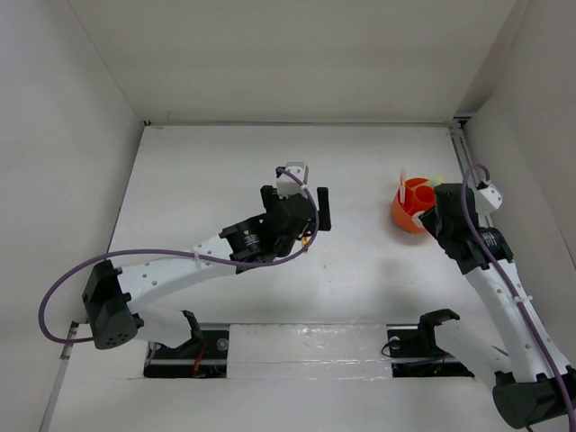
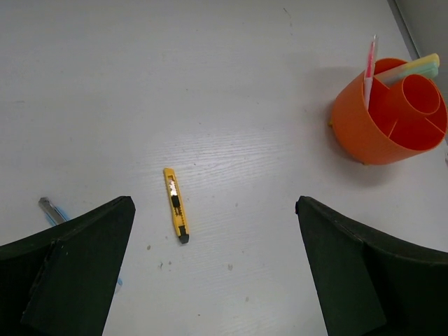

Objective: Sort the stationery into containers
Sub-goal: Place the stapler in the storage box.

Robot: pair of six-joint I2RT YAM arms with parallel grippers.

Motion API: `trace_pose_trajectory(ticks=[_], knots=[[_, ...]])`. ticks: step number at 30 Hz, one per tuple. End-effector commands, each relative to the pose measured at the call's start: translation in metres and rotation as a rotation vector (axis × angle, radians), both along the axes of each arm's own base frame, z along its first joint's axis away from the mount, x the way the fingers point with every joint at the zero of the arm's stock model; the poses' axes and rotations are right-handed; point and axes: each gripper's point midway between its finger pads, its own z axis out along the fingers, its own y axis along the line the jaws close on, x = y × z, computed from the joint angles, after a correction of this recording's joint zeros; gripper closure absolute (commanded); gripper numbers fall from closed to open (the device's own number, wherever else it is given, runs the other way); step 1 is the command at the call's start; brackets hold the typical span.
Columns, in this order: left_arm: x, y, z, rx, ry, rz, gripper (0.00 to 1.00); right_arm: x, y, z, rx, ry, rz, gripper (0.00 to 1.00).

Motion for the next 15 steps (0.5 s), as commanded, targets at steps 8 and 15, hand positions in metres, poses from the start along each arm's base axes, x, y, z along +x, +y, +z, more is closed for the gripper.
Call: trace_pose_trajectory(ticks=[8, 15], knots=[[-0.01, -0.015, 0.016, -0.097, 0.01, -0.076, 0.0, -0.005, -0.019, -0.001, 0.203, -0.08, -0.361, 1.0], [-0.012, -0.011, 0.017, -0.089, -0.002, -0.084, 0.0, 0.016, -0.024, 0.006, 0.244, -0.186, -0.407, 1.0]])
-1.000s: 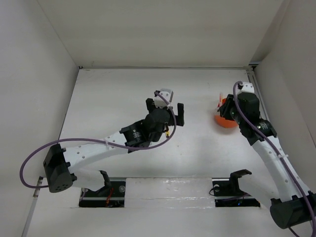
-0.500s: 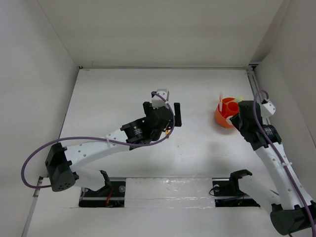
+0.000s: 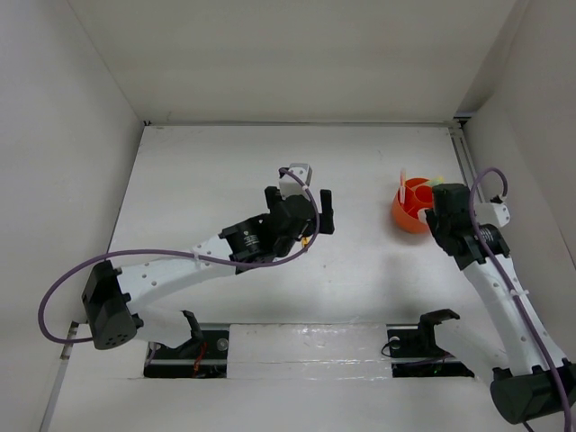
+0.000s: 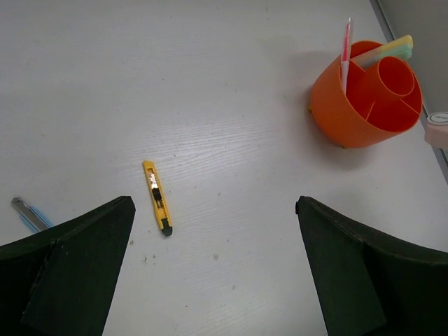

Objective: Sort the stationery into containers
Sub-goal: Place the stapler in the storage box.

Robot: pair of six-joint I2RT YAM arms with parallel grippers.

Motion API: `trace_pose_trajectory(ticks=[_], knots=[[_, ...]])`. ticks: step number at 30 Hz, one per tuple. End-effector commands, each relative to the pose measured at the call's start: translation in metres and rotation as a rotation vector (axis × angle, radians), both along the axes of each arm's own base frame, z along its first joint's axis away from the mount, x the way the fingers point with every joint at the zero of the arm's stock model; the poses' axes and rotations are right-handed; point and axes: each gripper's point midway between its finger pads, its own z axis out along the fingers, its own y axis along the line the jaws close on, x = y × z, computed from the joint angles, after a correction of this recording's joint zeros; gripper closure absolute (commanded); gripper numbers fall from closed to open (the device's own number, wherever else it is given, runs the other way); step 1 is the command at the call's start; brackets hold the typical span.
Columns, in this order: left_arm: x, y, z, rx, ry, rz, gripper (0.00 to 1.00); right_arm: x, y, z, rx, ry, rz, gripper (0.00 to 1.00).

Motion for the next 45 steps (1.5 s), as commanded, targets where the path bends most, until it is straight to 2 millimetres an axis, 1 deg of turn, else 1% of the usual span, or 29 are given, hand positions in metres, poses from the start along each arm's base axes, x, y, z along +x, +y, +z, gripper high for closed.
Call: trace_pose_trajectory(ticks=[1, 2, 4, 5, 7, 8, 10, 11, 12, 14, 15, 16, 17, 18, 19, 20, 21, 23, 24, 26, 27, 28, 30, 31, 35, 36, 40, 42, 45], knots=[[-0.003, 0.003, 0.019, -0.055, -0.035, -0.006, 0.0, 0.018, -0.012, 0.014, 0.021, -0.106, -0.093, 1.0], [-0.002, 0.002, 0.021, -0.066, -0.04, -0.006, 0.0, 0.02, -0.017, 0.016, 0.023, -0.122, -0.113, 1.0], [-0.004, 0.004, 0.02, -0.064, -0.04, -0.006, 0.0, 0.029, -0.019, 0.014, 0.014, -0.114, -0.11, 1.0], [-0.004, 0.004, 0.02, -0.064, -0.04, -0.006, 0.0, 0.032, -0.016, 0.012, 0.025, -0.112, -0.099, 1.0], [-0.003, 0.004, 0.02, -0.057, -0.043, -0.01, 0.0, 0.034, -0.023, 0.008, 0.023, -0.097, -0.115, 1.0], [-0.003, 0.005, 0.02, -0.055, -0.047, -0.001, 0.0, 0.036, -0.021, 0.003, 0.027, -0.081, -0.108, 1.0], [-0.002, 0.005, 0.024, -0.063, -0.051, -0.001, 0.0, 0.038, -0.029, 0.001, 0.034, -0.078, -0.134, 1.0], [-0.002, 0.005, 0.024, -0.063, -0.051, -0.001, 0.0, 0.041, -0.027, 0.002, 0.031, -0.088, -0.117, 1.0], [-0.002, 0.005, 0.024, -0.063, -0.051, -0.001, 0.0, 0.043, -0.03, 0.003, 0.032, -0.095, -0.121, 1.0], [-0.002, 0.005, 0.024, -0.063, -0.051, -0.001, 0.0, 0.041, -0.039, -0.004, 0.03, -0.082, -0.142, 1.0], [-0.002, 0.005, 0.024, -0.063, -0.051, -0.001, 0.0, 0.044, -0.036, -0.002, 0.042, -0.094, -0.131, 1.0], [-0.002, 0.004, 0.019, -0.047, -0.043, -0.001, 0.0, 0.046, -0.039, 0.0, 0.049, -0.107, -0.137, 1.0], [-0.001, 0.006, 0.019, -0.045, -0.046, 0.007, 0.0, 0.045, -0.039, -0.008, 0.039, -0.08, -0.131, 1.0], [-0.001, 0.006, 0.019, -0.045, -0.046, 0.007, 0.0, 0.047, -0.042, -0.005, 0.039, -0.094, -0.141, 1.0], [-0.001, 0.006, 0.019, -0.045, -0.046, 0.007, 0.0, 0.046, -0.04, -0.014, 0.045, -0.071, -0.134, 1.0], [0.001, 0.006, 0.016, -0.035, -0.045, 0.015, 0.0, 0.049, -0.04, -0.014, 0.04, -0.083, -0.128, 1.0], [0.001, 0.005, 0.02, -0.043, -0.049, 0.015, 0.0, 0.052, -0.042, -0.015, 0.046, -0.084, -0.132, 1.0], [0.001, 0.006, 0.018, -0.035, -0.045, 0.015, 0.0, 0.055, -0.041, -0.021, 0.055, -0.08, -0.116, 1.0], [0.001, 0.006, 0.018, -0.035, -0.045, 0.015, 0.0, 0.055, -0.045, -0.027, 0.054, -0.071, -0.127, 1.0], [0.001, 0.007, 0.019, -0.033, -0.048, 0.024, 0.0, 0.06, -0.04, -0.03, 0.067, -0.076, -0.101, 1.0], [0.002, 0.006, 0.015, -0.025, -0.044, 0.024, 0.0, 0.062, -0.04, -0.028, 0.059, -0.079, -0.094, 1.0], [0.002, 0.006, 0.015, -0.025, -0.044, 0.024, 0.0, 0.063, -0.038, -0.034, 0.066, -0.07, -0.086, 1.0], [0.003, 0.008, 0.016, -0.015, -0.052, 0.03, 0.0, 0.065, -0.038, -0.036, 0.066, -0.067, -0.086, 1.0], [0.004, 0.007, 0.012, -0.007, -0.048, 0.03, 0.0, 0.064, -0.038, -0.043, 0.066, -0.049, -0.086, 1.0], [0.005, 0.008, 0.013, -0.004, -0.052, 0.04, 0.0, 0.064, -0.041, -0.05, 0.058, -0.023, -0.09, 1.0], [0.005, 0.007, 0.017, -0.012, -0.056, 0.04, 0.0, 0.064, -0.04, -0.05, 0.057, -0.017, -0.077, 1.0], [0.007, 0.007, 0.014, -0.002, -0.055, 0.048, 0.0, 0.064, -0.042, -0.054, 0.056, -0.002, -0.073, 1.0], [0.007, 0.007, 0.014, -0.002, -0.055, 0.048, 0.0, 0.062, -0.041, -0.059, 0.056, 0.009, -0.073, 0.97], [0.008, 0.006, 0.01, 0.006, -0.051, 0.048, 0.0, 0.064, -0.04, -0.057, 0.057, 0.002, -0.061, 0.93]])
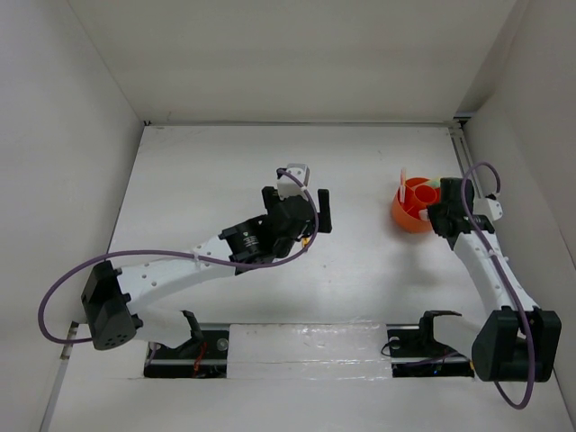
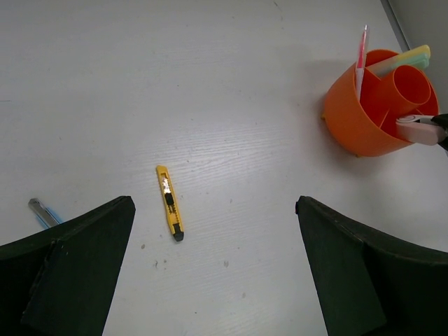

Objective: Sort the stationery into containers
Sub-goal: Place the stapler in the storage box, then pick up the stationery from the center of the board.

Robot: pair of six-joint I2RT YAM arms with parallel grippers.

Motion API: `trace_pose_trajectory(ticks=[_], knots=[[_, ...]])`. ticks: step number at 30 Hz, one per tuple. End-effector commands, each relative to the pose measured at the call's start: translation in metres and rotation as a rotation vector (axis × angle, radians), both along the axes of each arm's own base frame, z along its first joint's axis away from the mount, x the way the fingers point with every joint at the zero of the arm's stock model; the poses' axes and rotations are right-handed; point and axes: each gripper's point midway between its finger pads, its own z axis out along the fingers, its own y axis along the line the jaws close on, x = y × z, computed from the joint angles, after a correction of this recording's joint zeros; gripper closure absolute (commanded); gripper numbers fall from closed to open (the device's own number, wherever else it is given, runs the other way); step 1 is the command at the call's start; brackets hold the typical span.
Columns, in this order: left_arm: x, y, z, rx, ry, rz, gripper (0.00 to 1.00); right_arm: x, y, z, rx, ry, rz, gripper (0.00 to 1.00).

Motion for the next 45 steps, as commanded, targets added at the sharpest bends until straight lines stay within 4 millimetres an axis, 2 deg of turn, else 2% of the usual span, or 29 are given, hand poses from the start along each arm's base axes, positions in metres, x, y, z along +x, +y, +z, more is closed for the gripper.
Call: trace_pose_trajectory(ticks=[1, 2, 8, 12, 16, 20, 22, 24, 25, 26, 27, 28, 30, 31, 33, 34, 35, 36, 37, 38, 39, 41, 43, 45], knots=[[0.003, -0.003, 0.01, -0.009, -0.022, 0.003, 0.0, 0.011, -0.002, 0.01, -0.007, -0.066, 0.007, 0.91], [0.003, -0.003, 0.01, -0.009, -0.022, 0.003, 0.0, 0.012, 0.0, 0.009, 0.0, -0.066, 0.014, 0.84], [0.003, -0.003, 0.009, -0.001, -0.025, 0.0, 0.0, 0.014, 0.001, 0.018, -0.002, -0.108, 0.026, 0.64], [0.002, -0.005, 0.011, -0.004, -0.028, -0.013, 0.0, 0.013, 0.0, 0.02, -0.002, -0.114, 0.029, 0.35], [0.002, -0.005, 0.011, -0.004, -0.029, -0.013, 0.0, 0.014, 0.0, 0.027, -0.009, -0.129, 0.035, 0.25], [0.002, -0.005, 0.011, -0.012, -0.025, -0.01, 0.0, 0.014, 0.003, 0.038, -0.002, -0.145, 0.059, 0.23], [0.005, 0.001, 0.008, -0.004, -0.032, 0.028, 0.0, 0.015, 0.007, 0.054, -0.021, -0.19, 0.102, 0.23], [0.007, 0.004, 0.001, -0.004, -0.011, 0.066, 0.0, 0.018, 0.016, 0.074, -0.038, -0.24, 0.15, 0.14], [0.014, 0.008, -0.003, 0.004, -0.001, 0.101, 0.0, 0.017, 0.019, 0.083, -0.071, -0.259, 0.187, 0.11], [0.018, 0.009, -0.007, 0.003, 0.025, 0.107, 0.0, 0.018, 0.021, 0.096, -0.097, -0.288, 0.199, 0.0], [0.022, 0.014, -0.019, 0.019, 0.061, 0.118, 0.0, 0.019, 0.032, 0.101, -0.117, -0.299, 0.251, 0.0], [0.034, 0.022, -0.02, -0.012, 0.088, 0.162, 0.0, 0.022, 0.037, 0.11, -0.144, -0.32, 0.285, 0.0], [0.041, 0.03, -0.035, -0.006, 0.142, 0.21, 0.0, 0.026, 0.053, 0.129, -0.239, -0.337, 0.393, 0.0], [0.046, 0.037, -0.039, -0.015, 0.159, 0.257, 0.0, 0.026, 0.059, 0.143, -0.277, -0.355, 0.433, 0.0], [0.058, 0.066, -0.057, -0.041, 0.235, 0.407, 0.0, 0.032, 0.072, 0.139, -0.389, -0.283, 0.56, 0.0], [0.062, 0.078, -0.065, -0.05, 0.266, 0.468, 0.0, 0.033, 0.088, 0.142, -0.428, -0.277, 0.637, 0.0], [0.072, 0.098, -0.074, -0.064, 0.303, 0.538, 0.0, 0.038, 0.1, 0.144, -0.462, -0.265, 0.704, 0.0], [0.073, 0.1, -0.089, -0.069, 0.371, 0.544, 0.0, 0.037, 0.106, 0.138, -0.52, -0.217, 0.782, 0.0], [0.072, 0.109, -0.102, -0.06, 0.426, 0.574, 0.0, 0.036, 0.125, 0.133, -0.523, -0.216, 0.882, 0.0], [0.072, 0.115, -0.113, -0.047, 0.467, 0.593, 0.0, 0.036, 0.136, 0.133, -0.535, -0.22, 0.945, 0.0], [0.071, 0.119, -0.13, -0.009, 0.51, 0.607, 0.0, 0.038, 0.145, 0.127, -0.551, -0.219, 1.001, 0.0], [0.065, 0.125, -0.144, 0.044, 0.55, 0.638, 0.0, 0.036, 0.165, 0.127, -0.53, -0.27, 1.091, 0.0], [0.058, 0.114, -0.154, 0.054, 0.585, 0.611, 0.0, 0.035, 0.177, 0.119, -0.535, -0.28, 1.155, 0.0], [0.047, 0.113, -0.17, 0.065, 0.63, 0.614, 0.0, 0.031, 0.191, 0.121, -0.538, -0.308, 1.219, 0.0]])
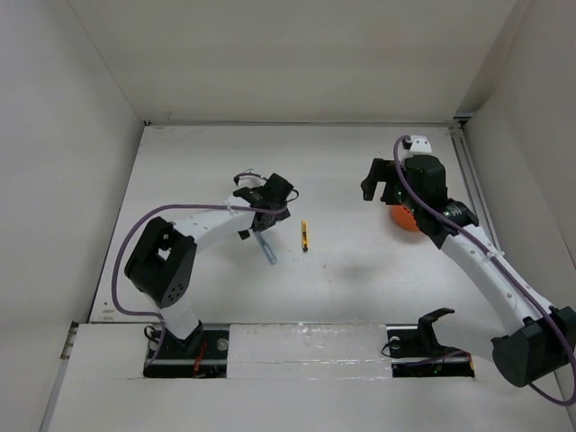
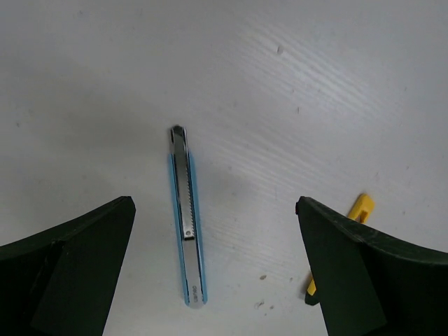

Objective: Sort the stationery into containers
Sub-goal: Pick up the stationery from the center of the board.

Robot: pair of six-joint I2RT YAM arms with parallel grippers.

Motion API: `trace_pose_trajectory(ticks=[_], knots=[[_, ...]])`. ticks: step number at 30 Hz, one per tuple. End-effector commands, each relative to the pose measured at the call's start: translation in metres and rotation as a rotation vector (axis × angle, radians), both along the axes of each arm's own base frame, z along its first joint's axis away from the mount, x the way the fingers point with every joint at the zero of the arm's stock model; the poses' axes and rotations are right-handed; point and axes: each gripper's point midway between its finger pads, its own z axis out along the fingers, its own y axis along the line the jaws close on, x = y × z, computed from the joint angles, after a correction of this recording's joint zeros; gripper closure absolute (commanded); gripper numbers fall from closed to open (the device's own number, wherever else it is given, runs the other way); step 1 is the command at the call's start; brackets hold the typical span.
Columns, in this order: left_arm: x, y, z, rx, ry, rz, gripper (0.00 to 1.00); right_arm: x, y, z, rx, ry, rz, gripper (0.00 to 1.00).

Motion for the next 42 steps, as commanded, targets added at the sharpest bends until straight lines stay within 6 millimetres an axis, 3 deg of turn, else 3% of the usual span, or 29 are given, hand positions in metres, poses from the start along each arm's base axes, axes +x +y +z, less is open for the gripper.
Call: trace_pose_trajectory(ticks=[1, 2, 10, 18, 19, 24, 29, 30, 31, 32, 33, 34, 37, 39, 42], knots=[[-0.025, -0.013, -0.007, -0.046, 0.068, 0.02, 0.0, 0.003, 0.026, 0.019, -0.032, -0.094, 0.163, 0.0], [-0.03, -0.012, -0.011, -0.048, 0.091, 0.023, 0.0, 0.002, 0.028, 0.013, -0.047, -0.078, 0.177, 0.0], [-0.075, 0.008, -0.051, -0.034, 0.223, 0.092, 0.0, -0.008, 0.037, 0.029, -0.036, -0.138, 0.23, 0.0], [-0.107, -0.013, -0.073, 0.003, 0.316, 0.058, 0.1, -0.009, 0.036, 0.044, -0.034, -0.173, 0.232, 0.01], [-0.108, -0.014, -0.077, 0.013, 0.337, 0.059, 0.14, -0.011, 0.037, 0.047, -0.028, -0.181, 0.241, 0.01], [-0.117, -0.012, -0.092, 0.008, 0.373, 0.066, 0.51, -0.015, 0.035, 0.053, -0.021, -0.205, 0.24, 0.01], [-0.112, 0.006, -0.106, 0.028, 0.371, 0.118, 0.51, -0.016, 0.033, 0.053, -0.012, -0.204, 0.251, 0.01], [-0.111, 0.006, -0.109, 0.02, 0.364, 0.117, 0.6, -0.016, 0.033, 0.053, -0.012, -0.204, 0.251, 0.01], [-0.11, 0.004, -0.109, 0.017, 0.359, 0.105, 0.6, -0.017, 0.035, 0.053, -0.009, -0.204, 0.259, 0.01], [-0.109, 0.003, -0.106, 0.011, 0.353, 0.104, 0.66, -0.017, 0.035, 0.053, -0.009, -0.204, 0.259, 0.01], [-0.106, 0.001, -0.106, 0.003, 0.342, 0.091, 0.86, -0.017, 0.035, 0.053, -0.009, -0.204, 0.259, 0.01], [-0.103, -0.005, -0.106, -0.011, 0.338, 0.049, 0.98, -0.015, 0.036, 0.052, -0.009, -0.204, 0.259, 0.01], [-0.089, -0.006, -0.097, 0.037, 0.284, 0.006, 1.0, -0.013, 0.043, 0.052, 0.015, -0.215, 0.305, 0.01], [-0.075, -0.011, -0.074, 0.085, 0.207, -0.006, 1.0, -0.004, 0.042, 0.037, 0.031, -0.179, 0.332, 0.01], [-0.045, -0.018, -0.017, 0.129, -0.006, -0.052, 1.0, -0.002, 0.051, 0.029, 0.123, -0.156, 0.437, 0.04]])
